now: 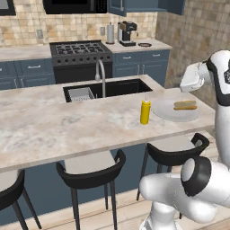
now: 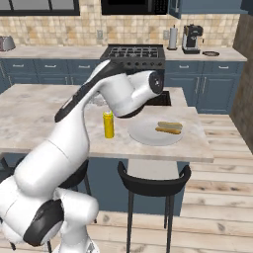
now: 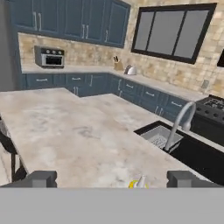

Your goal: Move the hot dog bun to the plate on the dining table and place the condiment next to that plate. Then navigate to the fridge and take the sausage and place it on the plate as well.

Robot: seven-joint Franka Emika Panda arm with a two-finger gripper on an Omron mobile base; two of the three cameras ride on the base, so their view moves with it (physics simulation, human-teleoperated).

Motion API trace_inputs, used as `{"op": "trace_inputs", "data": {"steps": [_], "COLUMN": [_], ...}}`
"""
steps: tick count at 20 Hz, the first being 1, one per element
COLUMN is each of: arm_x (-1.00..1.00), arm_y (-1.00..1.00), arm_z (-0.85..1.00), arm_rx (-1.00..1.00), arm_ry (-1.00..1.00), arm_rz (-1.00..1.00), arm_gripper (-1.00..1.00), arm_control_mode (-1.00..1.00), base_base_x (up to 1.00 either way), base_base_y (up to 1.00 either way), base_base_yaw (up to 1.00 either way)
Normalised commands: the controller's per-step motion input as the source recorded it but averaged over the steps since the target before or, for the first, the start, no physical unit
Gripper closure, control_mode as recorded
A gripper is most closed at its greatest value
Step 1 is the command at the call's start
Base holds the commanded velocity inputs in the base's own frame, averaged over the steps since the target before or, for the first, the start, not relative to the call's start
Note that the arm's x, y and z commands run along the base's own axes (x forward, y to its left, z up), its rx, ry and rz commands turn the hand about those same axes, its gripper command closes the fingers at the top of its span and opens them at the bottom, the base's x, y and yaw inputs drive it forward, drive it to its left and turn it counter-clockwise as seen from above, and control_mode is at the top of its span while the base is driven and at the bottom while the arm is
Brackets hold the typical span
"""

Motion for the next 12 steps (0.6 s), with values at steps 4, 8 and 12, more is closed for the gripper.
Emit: {"op": "trace_inputs", "data": {"steps": [4, 8, 12], "arm_x": [-0.66, -0.55, -0.5], "arm_y": [0.45, 0.51, 0.43], "arm_z": [0.15, 0.01, 0.0], "arm_rx": [-0.11, -0.14, -0.13], "arm_ry": [0.13, 0.17, 0.16], "arm_rz": [-0.41, -0.45, -0.49], "arm_gripper": [-1.0, -1.0, -1.0], "arm_control_mode": [-1.0, -1.0, -1.0], "base_base_x": [0.0, 0.0, 0.0], "base_base_y": [0.0, 0.0, 0.0], "base_base_yaw": [0.0, 0.0, 0.0]}}
